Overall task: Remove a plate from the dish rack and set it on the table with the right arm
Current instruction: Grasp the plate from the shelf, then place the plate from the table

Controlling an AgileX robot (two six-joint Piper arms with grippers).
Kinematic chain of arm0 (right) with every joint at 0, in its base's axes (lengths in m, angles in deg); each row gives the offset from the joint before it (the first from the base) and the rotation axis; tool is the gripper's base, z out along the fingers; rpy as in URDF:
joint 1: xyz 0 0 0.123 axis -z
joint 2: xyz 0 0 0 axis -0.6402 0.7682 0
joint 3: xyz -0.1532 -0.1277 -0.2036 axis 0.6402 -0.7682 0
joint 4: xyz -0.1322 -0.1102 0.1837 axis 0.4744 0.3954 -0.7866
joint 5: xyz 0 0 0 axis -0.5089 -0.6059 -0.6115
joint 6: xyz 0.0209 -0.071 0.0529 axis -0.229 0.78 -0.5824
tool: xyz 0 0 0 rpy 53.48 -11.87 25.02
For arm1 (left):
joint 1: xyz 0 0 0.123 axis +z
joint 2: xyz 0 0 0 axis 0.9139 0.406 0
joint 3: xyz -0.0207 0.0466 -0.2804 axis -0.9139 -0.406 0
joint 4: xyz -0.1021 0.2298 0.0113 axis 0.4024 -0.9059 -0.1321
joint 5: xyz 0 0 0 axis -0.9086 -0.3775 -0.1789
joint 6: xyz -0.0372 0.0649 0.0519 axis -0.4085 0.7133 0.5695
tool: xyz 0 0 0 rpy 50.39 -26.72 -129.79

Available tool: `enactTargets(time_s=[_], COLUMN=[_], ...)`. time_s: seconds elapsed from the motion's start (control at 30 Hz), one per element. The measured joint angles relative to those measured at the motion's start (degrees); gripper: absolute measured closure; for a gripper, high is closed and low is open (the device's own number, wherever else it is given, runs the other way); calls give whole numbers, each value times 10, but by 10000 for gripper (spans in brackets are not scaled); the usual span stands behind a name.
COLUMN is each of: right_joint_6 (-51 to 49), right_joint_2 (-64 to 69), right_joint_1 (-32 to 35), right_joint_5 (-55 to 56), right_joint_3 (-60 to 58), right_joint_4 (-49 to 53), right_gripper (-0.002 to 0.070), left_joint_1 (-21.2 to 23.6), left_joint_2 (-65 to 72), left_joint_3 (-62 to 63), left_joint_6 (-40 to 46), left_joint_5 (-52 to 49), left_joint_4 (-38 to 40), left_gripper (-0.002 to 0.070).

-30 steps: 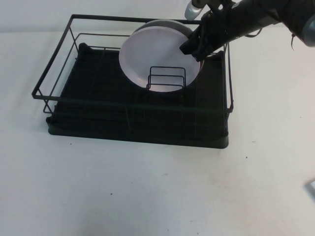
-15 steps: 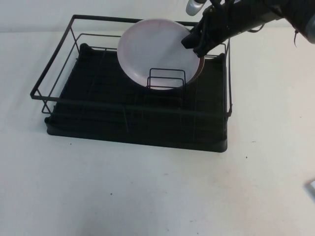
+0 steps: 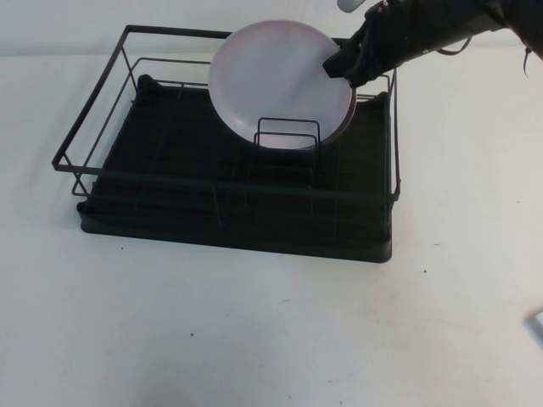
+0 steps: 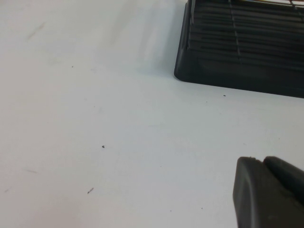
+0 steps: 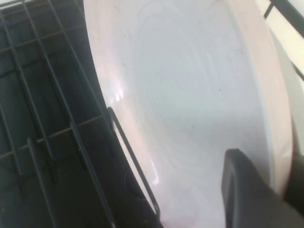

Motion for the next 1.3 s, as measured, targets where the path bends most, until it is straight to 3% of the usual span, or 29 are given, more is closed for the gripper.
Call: enactTargets(time_s=[0.53, 1.0, 1.2, 1.3], right_joint_6=[-65, -240, -313, -350], right_joint_2=[-99, -249, -354, -422], right_joint_1=[8, 8, 8, 8], right_joint_5=[-59, -176, -179, -179], right_joint_3=[38, 38, -28, -120], right_joint_4=[27, 150, 212, 225], right_gripper=[633, 633, 633, 633], left_joint_1=[0, 0, 0, 0], left_joint_2=[0, 0, 0, 0], left_joint_3=[0, 0, 0, 0], left_joint_6=[0, 0, 0, 0], left_joint_5=[0, 0, 0, 0], left_joint_4=[0, 0, 0, 0], left_gripper=[679, 679, 679, 679])
